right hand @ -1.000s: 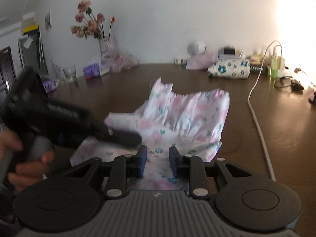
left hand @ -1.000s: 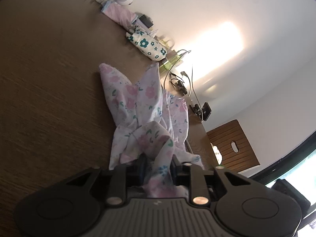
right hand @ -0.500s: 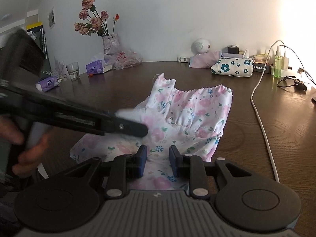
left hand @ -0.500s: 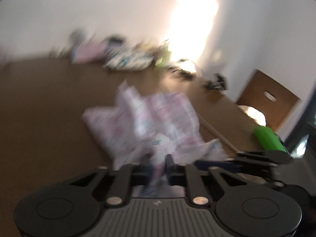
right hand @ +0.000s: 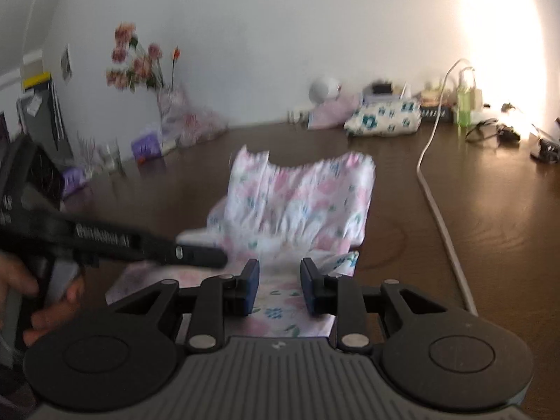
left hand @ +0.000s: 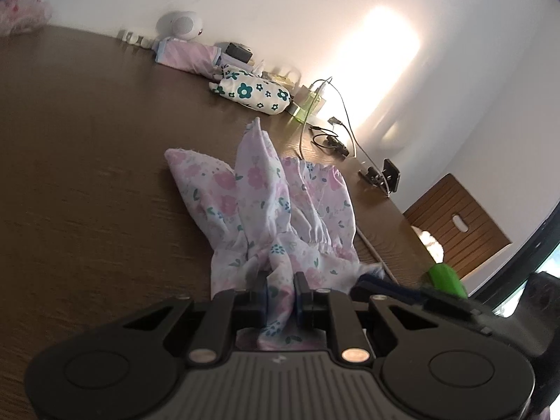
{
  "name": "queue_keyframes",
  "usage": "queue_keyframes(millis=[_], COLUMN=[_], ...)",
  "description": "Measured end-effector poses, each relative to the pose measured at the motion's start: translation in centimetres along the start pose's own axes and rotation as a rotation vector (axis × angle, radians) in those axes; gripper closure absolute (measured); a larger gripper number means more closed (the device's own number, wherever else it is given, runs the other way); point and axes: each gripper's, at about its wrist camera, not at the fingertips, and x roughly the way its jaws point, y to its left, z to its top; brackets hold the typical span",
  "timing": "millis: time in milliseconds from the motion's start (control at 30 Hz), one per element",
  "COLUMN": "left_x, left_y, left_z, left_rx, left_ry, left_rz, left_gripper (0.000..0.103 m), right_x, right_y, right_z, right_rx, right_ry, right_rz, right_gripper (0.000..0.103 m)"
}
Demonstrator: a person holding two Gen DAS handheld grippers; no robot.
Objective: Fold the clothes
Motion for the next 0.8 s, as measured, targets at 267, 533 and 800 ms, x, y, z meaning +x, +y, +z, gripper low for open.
queue_keyframes(millis=[267, 533, 800], left_x=[-0.9, -1.9, -0.9], left_y=[1.5, 0.8, 0.9], left_z=[0.8, 1.8, 1.2], left_rx=[-0.071, -0.031, -0.048], left_ry=[-0.013, -0.027, -0.016], left_rz=[-0.104, -0.148, -0.115], left_gripper=[0.088, 0.042, 0.049], right_x=[-0.2, -1.9, -3.2], right_y=[0.6, 0.1, -1.8], right_z=[-0.4, 0.6, 1.1], right_rx=[-0.038, -0.022, 0.043], right_ry=[0.018, -0.057, -0.084], right_rz=[-0.001, -0.002, -0.044], right_gripper=[0.077, 0.056, 0.056])
